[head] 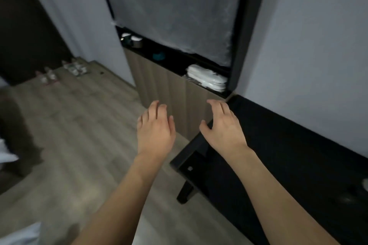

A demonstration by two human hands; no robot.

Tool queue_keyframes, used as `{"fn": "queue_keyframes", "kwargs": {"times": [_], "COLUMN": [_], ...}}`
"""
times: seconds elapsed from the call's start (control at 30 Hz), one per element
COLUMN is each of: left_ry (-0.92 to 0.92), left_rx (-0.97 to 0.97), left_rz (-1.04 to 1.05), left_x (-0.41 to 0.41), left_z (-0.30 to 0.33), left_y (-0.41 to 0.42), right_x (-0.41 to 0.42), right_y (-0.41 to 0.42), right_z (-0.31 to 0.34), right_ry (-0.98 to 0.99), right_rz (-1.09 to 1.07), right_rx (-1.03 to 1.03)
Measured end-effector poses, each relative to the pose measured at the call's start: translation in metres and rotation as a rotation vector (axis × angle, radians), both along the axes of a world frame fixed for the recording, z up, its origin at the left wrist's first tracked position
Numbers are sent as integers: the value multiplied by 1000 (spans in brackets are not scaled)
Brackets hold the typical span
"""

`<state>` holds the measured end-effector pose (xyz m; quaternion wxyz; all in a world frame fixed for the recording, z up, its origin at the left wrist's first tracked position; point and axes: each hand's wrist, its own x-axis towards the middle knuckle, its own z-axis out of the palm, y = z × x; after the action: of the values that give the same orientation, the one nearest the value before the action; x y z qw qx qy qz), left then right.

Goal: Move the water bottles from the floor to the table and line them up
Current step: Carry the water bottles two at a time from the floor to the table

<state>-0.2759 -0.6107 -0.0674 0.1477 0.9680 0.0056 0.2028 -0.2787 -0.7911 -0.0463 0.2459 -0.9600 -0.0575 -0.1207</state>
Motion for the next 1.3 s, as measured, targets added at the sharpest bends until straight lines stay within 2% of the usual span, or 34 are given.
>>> {"fn": "queue_keyframes", "kwargs": {"times": [0.33, 0.63, 0.83, 1.3], "left_ry": [10, -1, 37, 151], "left_rx": [-55, -60, -37, 49], "left_rz": [432, 633, 641, 568], "left_x": [-50, -61, -5, 219], "left_z": [-12, -24, -35, -9], "left_y": [198, 292, 329, 436], "right_x": [29, 56, 114, 336], "right_y": [208, 319, 355, 451], "right_z": [-4, -9, -23, -24], "right_ry": [86, 72, 104, 158], "right_rz": [429, 642, 670, 622], "right_rx": [-28, -110, -110, -52]}}
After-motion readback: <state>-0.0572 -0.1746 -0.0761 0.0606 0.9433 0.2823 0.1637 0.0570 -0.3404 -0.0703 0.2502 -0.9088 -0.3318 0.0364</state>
